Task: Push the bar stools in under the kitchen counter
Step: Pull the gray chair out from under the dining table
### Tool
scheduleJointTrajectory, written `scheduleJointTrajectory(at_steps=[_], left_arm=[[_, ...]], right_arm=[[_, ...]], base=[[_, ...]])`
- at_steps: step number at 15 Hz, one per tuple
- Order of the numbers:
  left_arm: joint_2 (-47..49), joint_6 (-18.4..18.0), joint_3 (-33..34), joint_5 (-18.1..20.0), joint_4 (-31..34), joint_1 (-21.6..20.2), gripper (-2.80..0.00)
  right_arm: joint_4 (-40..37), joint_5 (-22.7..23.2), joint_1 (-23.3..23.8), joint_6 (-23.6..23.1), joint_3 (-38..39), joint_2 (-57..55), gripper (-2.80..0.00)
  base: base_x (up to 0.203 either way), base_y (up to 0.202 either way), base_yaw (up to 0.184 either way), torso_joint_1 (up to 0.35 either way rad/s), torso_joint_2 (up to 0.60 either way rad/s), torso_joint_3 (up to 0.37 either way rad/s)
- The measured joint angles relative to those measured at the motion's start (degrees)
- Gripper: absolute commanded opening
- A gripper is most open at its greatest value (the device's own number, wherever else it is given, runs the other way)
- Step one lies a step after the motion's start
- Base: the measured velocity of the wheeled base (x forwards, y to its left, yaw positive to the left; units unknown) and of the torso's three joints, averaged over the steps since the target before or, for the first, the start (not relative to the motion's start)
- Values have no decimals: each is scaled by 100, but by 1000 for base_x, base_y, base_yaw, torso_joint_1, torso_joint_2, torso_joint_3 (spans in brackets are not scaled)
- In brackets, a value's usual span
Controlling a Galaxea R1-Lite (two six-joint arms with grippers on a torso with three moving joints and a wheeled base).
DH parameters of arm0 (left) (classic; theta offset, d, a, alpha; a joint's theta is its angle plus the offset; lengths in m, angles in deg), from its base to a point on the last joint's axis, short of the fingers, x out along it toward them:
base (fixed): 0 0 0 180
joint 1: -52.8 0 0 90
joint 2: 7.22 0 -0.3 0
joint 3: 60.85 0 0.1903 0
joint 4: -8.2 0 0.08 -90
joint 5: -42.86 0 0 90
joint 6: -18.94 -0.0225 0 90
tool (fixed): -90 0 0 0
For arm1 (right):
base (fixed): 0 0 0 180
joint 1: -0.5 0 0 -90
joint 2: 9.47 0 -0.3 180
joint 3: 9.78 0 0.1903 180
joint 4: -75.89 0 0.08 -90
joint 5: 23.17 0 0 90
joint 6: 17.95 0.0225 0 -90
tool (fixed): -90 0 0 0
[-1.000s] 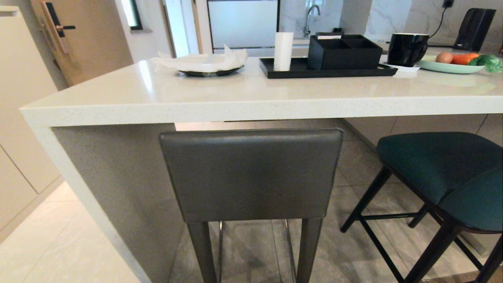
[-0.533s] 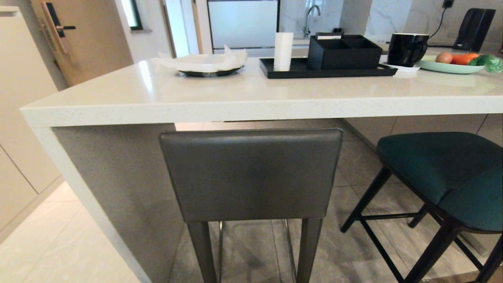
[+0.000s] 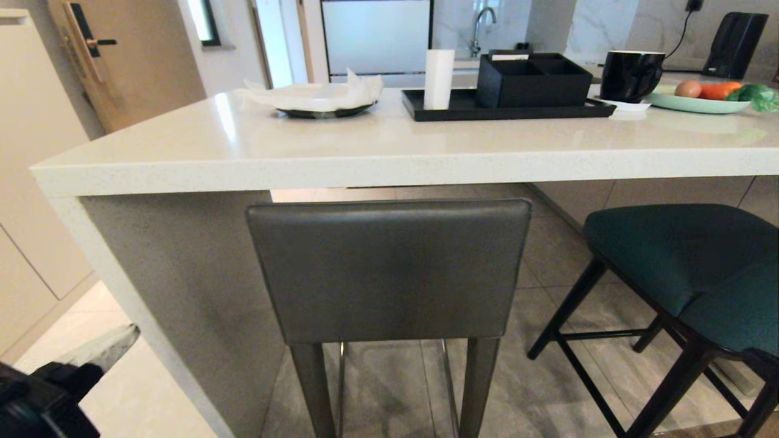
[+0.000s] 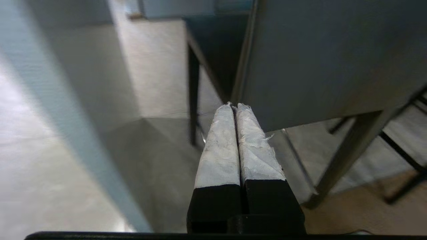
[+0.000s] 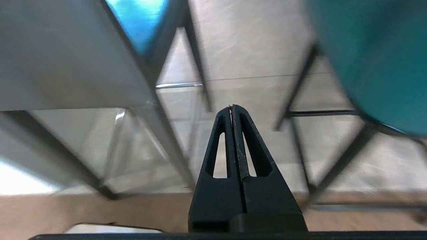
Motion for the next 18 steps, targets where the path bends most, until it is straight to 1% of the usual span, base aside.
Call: scheduleJointTrajectory(at_steps=[2,4,6,8,9,10,13,14,15,16,18], left_arm=[[1090,103,15,169,-1011,-4,-280],[2121,154,30,259,-2083,-23,-280],[3072,170,88,306,-3191,-41,-280],[3902,162,145,331,-3946,-52,-280],[4204,150,193,346,-4155,-55,-280],[4385,140,282,380,-4238,-56,0],[4590,178,286,759,-4279,-96,0],[4623,178,238,842,-4279,-126,0],[4645,179,198,1019,-4279,-173,0],[4656,184,181,1305,-4280,-258,0],[4673,234,167,2206,-4279,-663,0]], right_arm=[[818,359,-17,78,-22,-879,-280],[1459,567,-33,139,-74,-1517,-280],[1626,605,-37,319,-161,-1890,-280],[1795,617,-39,461,-241,-2133,-280],[1879,633,-44,469,-232,-2208,-280],[1978,640,-54,469,-185,-2261,0],[2373,660,-78,499,-175,-2491,0],[2391,792,-88,498,-198,-2558,0],[2391,1032,-96,493,-212,-2619,0],[2412,1344,-90,474,-229,-2690,0],[2672,2109,-37,393,-267,-2962,0]], base=[[0,0,0,0,0,0],[0,0,0,0,0,0],[0,0,0,0,0,0],[0,0,0,0,0,0],[0,0,0,0,0,0],[0,0,0,0,0,0],[0,0,0,0,0,0],[0,0,0,0,0,0],[0,0,0,0,0,0],[0,0,0,0,0,0],[0,0,0,0,0,0]])
